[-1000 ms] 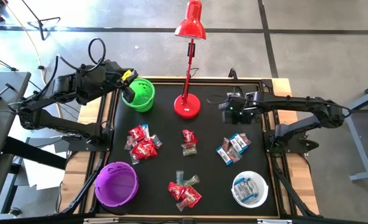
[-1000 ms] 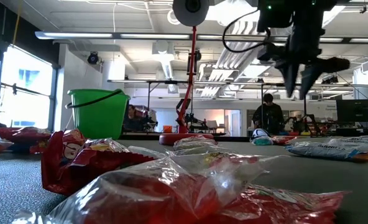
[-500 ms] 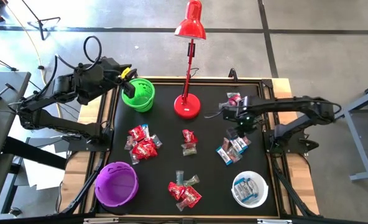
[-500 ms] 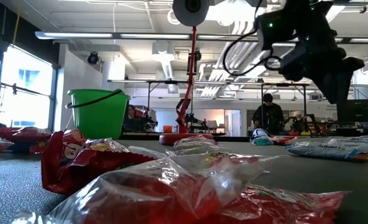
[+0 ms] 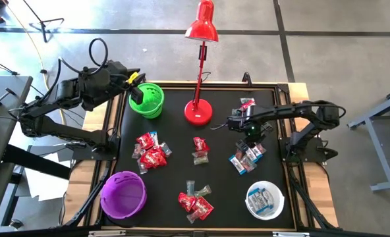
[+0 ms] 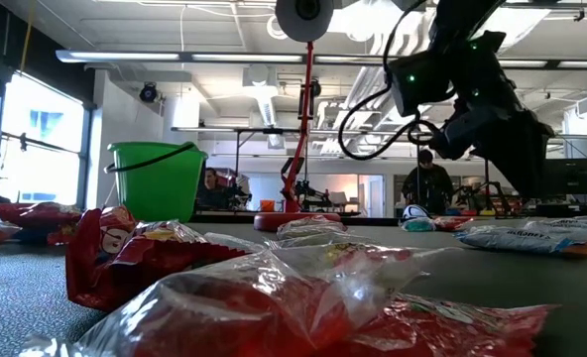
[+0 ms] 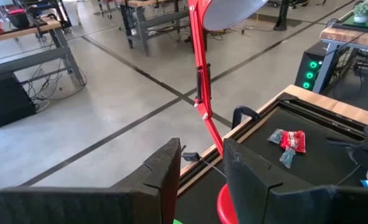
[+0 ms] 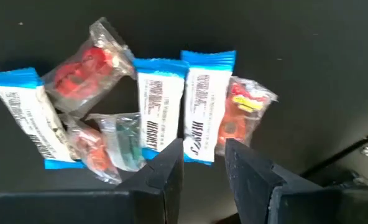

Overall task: Sort candy
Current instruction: Put the white chocolate into the white bucket

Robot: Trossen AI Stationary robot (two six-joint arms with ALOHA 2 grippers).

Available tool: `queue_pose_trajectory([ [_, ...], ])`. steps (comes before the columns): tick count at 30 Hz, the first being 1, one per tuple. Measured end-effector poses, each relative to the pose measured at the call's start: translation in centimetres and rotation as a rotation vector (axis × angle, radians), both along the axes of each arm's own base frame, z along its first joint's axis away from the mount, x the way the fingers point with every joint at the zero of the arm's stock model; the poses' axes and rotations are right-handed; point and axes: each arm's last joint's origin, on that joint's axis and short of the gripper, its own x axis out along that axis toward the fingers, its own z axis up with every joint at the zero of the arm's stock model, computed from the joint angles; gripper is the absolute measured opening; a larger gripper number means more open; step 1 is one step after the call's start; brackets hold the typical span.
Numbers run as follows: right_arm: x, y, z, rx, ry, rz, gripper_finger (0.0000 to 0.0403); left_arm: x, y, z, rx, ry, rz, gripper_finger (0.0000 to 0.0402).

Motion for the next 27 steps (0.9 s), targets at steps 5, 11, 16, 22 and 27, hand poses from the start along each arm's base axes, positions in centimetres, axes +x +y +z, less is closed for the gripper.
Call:
queue_pose_trajectory([
  [5,0.1,0.0,-0.1,0.006,-0.005,0.014,0.0114,0.0,0.0,-0.1,-0.007,0.004,-0.016,0.0106],
  [11,0.1,0.6,-1.7,0.006,-0.057,-0.009,0.0114,0.0,-0.1,0.0,-0.011,0.003,-0.027,0.0106],
  [16,-1.1,2.0,-3.8,0.023,-0.021,-0.075,0.0114,0.0,-0.1,-0.1,-0.020,-0.007,-0.022,0.0106],
  [22,-1.5,3.1,-4.4,0.021,-0.012,-0.029,0.0114,0.1,0.0,0.1,-0.016,-0.023,-0.017,0.0106],
  [27,-1.8,3.2,-5.1,0.027,-0.042,-0.003,0.0114,0.1,0.0,0.3,-0.013,-0.043,-0.017,0.0106],
])
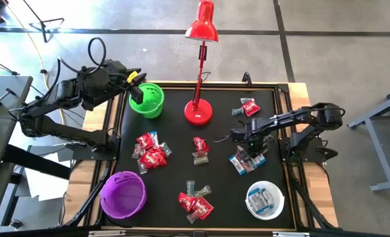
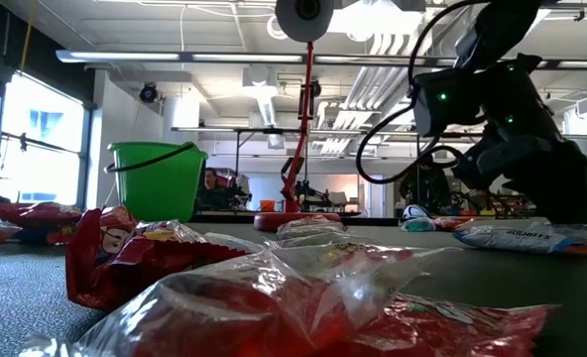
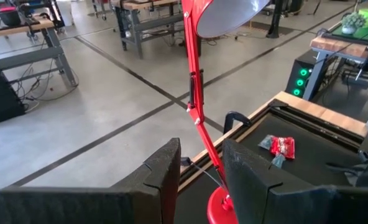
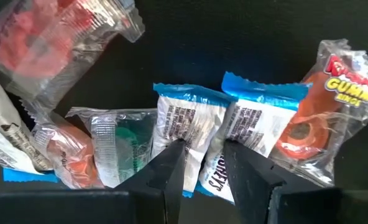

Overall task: Sort candy
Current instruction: Put the white chocolate into the white bucket

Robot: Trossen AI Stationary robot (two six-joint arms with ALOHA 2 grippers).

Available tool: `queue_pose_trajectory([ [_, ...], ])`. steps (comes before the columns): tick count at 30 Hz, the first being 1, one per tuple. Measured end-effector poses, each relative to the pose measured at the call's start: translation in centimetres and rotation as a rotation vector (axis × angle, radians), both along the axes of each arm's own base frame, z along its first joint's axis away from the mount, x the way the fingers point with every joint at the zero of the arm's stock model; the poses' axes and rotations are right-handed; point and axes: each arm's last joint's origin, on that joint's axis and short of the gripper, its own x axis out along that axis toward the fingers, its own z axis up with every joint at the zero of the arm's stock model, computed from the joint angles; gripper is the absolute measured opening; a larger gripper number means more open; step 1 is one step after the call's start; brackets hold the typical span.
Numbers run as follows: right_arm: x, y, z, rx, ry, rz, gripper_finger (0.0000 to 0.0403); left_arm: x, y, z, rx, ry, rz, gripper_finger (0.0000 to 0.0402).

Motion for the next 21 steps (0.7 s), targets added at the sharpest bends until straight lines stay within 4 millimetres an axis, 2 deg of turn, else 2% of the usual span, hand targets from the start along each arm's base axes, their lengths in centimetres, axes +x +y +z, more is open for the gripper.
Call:
queue_pose_trajectory([
  [8,0.0,-0.1,0.5,-0.003,-0.046,0.014,0.0114,0.1,0.0,0.3,0.006,-0.035,0.002,0.0106],
  [17,-0.8,-0.2,4.2,-0.078,-0.241,-0.091,0.0114,0.1,0.0,0.3,0.005,-0.034,0.002,0.0106],
  [21,-1.0,-0.2,4.7,-0.086,-0.254,-0.117,0.0114,0.1,0.0,0.3,0.004,-0.034,-0.002,0.0106],
])
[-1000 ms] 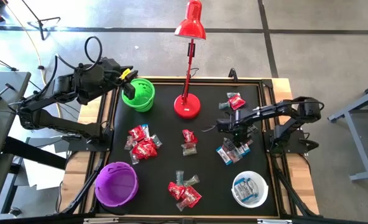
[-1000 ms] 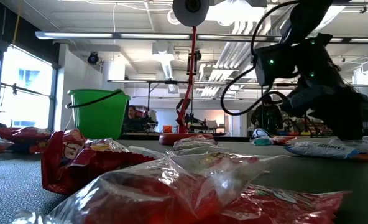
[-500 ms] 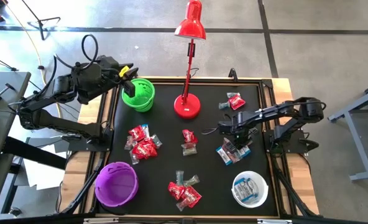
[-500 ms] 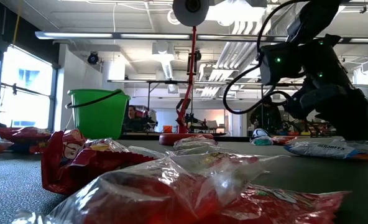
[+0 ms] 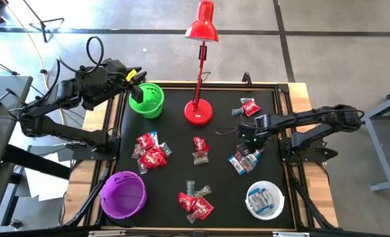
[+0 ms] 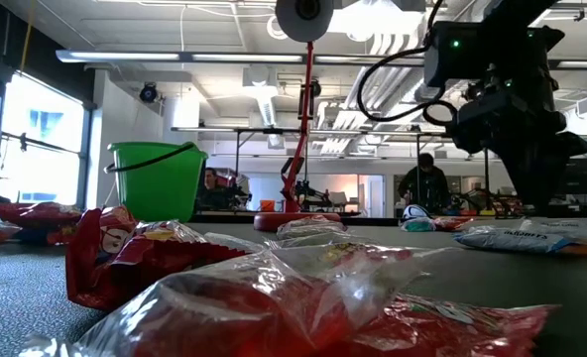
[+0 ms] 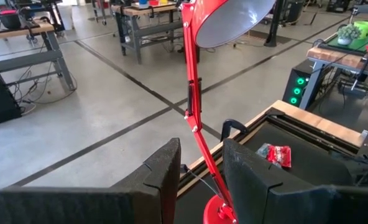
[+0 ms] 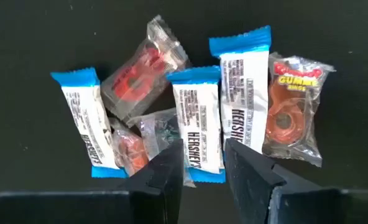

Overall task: Sort candy
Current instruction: Put the white chocolate into the white bucket

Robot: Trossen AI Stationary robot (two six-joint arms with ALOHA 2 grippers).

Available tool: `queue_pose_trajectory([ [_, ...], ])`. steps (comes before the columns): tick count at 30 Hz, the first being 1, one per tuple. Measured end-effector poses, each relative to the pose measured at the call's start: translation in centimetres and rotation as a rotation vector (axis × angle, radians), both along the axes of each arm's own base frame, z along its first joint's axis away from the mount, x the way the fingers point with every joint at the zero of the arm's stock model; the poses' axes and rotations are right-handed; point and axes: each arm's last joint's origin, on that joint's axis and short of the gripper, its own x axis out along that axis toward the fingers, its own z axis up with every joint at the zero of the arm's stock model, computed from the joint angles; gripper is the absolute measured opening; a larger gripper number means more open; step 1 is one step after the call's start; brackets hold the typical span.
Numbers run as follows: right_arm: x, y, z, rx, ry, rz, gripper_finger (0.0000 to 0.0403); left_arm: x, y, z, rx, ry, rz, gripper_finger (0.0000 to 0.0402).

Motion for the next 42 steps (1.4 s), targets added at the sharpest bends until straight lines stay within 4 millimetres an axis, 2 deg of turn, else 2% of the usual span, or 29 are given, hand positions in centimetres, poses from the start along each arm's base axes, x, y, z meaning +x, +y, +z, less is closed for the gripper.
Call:
queue_pose_trajectory([
  [11,1.7,-0.1,-2.0,0.018,0.012,0.002,0.0114,0.0,0.0,0.0,-0.005,0.002,-0.015,0.0106],
  [21,2.3,-0.1,-3.9,0.024,0.093,0.009,0.0114,0.0,-0.1,-0.2,-0.012,0.016,-0.033,0.0106],
  [31,2.4,-0.2,-4.5,-0.004,0.121,0.005,0.0112,0.0,-0.1,-0.2,-0.012,0.026,-0.034,0.0106],
  [42,2.2,-0.2,-4.5,-0.001,0.132,-0.023,0.0026,0.0,-0.1,-0.2,0.001,0.039,-0.038,0.0106],
])
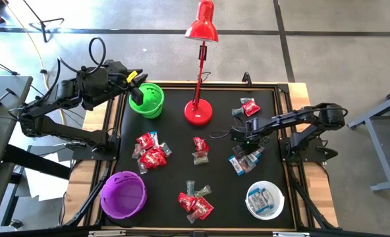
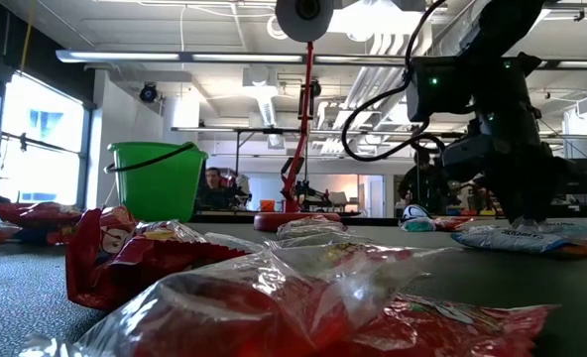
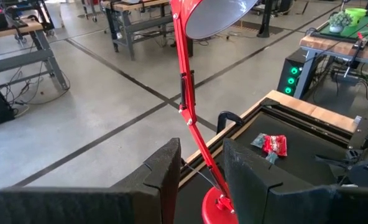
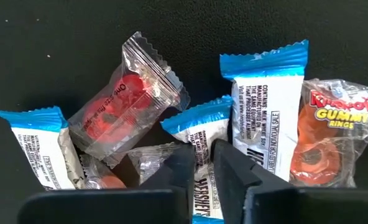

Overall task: Sort candy
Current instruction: Put the white chocolate into the white bucket

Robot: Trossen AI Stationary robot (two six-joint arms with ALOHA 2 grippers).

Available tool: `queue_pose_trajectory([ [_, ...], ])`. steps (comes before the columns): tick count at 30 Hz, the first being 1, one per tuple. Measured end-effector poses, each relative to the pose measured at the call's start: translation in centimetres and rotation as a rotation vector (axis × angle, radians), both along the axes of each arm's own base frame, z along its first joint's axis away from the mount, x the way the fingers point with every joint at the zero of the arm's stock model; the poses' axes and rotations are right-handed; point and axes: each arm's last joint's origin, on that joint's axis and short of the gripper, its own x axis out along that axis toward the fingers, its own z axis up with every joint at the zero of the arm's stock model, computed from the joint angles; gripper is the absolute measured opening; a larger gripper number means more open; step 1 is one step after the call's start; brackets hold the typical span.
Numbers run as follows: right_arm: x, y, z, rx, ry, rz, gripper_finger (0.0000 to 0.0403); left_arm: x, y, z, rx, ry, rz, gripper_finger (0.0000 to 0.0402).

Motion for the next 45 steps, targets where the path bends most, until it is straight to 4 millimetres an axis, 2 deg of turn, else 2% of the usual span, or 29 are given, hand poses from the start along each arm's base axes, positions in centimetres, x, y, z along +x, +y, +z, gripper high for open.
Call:
queue_pose_trajectory([
  [3,-0.1,0.0,0.2,-0.001,-0.009,-0.006,0.0011,0.0,0.0,0.0,0.000,0.000,0.000,0.0106],
  [8,-0.5,0.0,1.4,-0.018,-0.061,-0.025,0.0009,0.0,0.0,0.0,0.000,0.000,0.000,0.0106],
  [15,-1.2,0.0,4.0,-0.032,-0.182,-0.081,0.0010,0.0,0.0,0.0,0.000,0.000,0.000,0.0106],
  [21,-2.0,0.0,6.2,-0.048,-0.303,-0.054,0.0011,0.0,0.0,0.0,0.000,0.000,0.000,0.0106],
  [26,-3.3,-0.1,6.6,-0.106,-0.221,-0.156,0.0010,0.0,0.0,0.0,-0.001,0.000,0.000,0.0106],
  [35,-2.2,0.4,8.3,-0.072,-0.515,0.102,0.0007,0.0,0.0,0.0,-0.002,0.000,-0.002,0.0106],
  [41,-2.2,0.4,8.9,-0.118,-0.596,0.275,0.0007,0.0,0.0,0.0,0.011,0.016,-0.016,0.0106],
  [45,-2.1,0.4,9.1,-0.169,-0.635,0.454,0.0007,0.1,-0.1,-0.1,0.002,0.021,-0.043,0.0106],
])
